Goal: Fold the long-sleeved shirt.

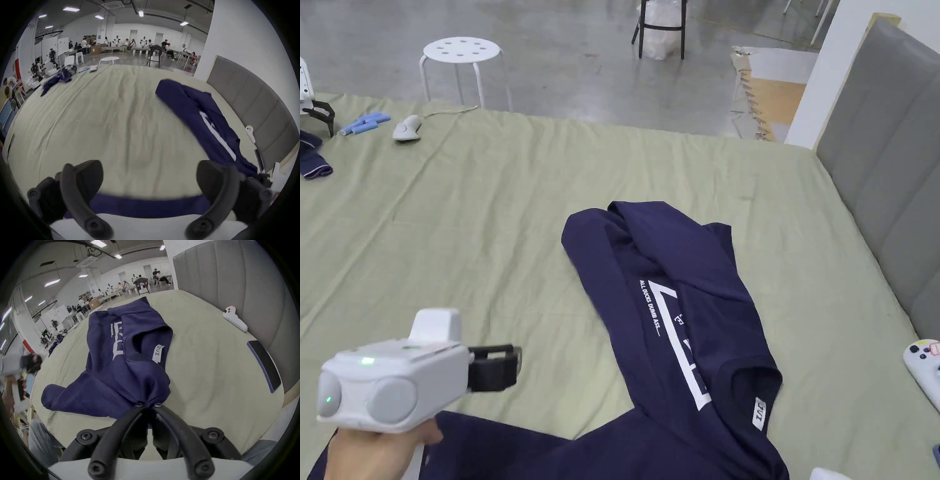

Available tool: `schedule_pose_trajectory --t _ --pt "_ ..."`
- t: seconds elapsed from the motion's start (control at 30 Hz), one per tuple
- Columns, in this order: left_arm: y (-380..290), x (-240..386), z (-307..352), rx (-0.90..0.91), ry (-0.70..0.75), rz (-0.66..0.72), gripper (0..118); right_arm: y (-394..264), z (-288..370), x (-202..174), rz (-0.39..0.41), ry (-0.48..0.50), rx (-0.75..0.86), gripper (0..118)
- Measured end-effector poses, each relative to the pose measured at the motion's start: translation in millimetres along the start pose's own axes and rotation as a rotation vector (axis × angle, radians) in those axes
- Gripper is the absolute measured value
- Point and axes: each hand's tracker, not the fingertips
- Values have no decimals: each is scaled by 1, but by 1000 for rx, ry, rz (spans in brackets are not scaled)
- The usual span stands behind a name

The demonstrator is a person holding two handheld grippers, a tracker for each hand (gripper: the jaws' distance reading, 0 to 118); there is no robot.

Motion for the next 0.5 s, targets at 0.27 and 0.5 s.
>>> schedule_pose_trajectory --t 0.27,0.5 --pt "127 22 -161 -1 -26 -38 110 11 -11 9 -5 15 -18 3" --pt "184 45 -262 -108 42 -170 102 9 -17 16 -9 29 -34 3"
